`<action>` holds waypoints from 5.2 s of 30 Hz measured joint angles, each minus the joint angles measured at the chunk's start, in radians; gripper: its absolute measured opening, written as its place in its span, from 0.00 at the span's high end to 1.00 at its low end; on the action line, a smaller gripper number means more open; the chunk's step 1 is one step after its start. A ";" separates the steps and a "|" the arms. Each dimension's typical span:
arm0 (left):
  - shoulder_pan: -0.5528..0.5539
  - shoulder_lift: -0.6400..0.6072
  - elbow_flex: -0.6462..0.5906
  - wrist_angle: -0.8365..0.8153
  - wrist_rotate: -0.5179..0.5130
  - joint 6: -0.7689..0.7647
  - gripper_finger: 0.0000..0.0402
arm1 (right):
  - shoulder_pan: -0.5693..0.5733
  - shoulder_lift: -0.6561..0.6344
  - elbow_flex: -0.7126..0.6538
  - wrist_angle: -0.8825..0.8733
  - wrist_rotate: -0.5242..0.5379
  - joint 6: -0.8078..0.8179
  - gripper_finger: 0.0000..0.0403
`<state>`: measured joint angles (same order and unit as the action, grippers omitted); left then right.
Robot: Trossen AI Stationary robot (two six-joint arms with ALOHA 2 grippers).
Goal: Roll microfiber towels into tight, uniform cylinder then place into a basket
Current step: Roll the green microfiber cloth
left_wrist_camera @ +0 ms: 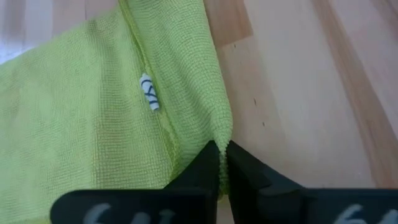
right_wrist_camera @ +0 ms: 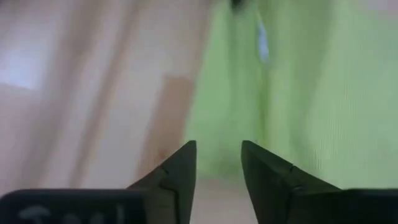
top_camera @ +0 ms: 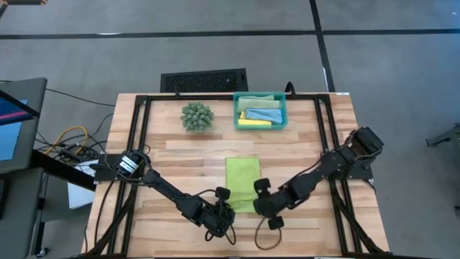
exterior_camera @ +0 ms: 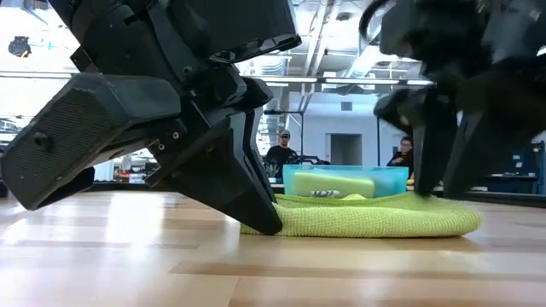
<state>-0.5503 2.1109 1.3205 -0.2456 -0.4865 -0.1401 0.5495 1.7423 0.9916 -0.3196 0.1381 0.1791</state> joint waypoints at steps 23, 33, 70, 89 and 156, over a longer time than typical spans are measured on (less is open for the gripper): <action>0.000 0.002 0.000 0.017 -0.003 -0.005 0.98 | 0.020 0.220 0.005 0.369 0.185 -0.238 0.48; -0.002 0.003 0.033 0.000 -0.045 -0.029 0.97 | 0.021 0.220 0.017 0.324 0.191 -0.243 0.82; 0.002 0.000 -0.021 0.135 0.054 0.128 0.73 | -0.010 0.080 -0.094 0.449 -0.251 -0.145 0.96; -0.063 0.001 0.150 -0.028 -0.202 0.235 0.73 | -0.120 0.064 -0.212 0.653 -0.406 0.016 0.96; -0.024 0.000 0.177 -0.145 0.271 -0.160 0.98 | 0.007 -0.024 -0.133 0.388 -0.319 0.056 0.93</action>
<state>-0.5745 2.1113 1.4979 -0.3910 -0.2159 -0.3000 0.5566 1.7184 0.8588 0.0685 -0.1814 0.2348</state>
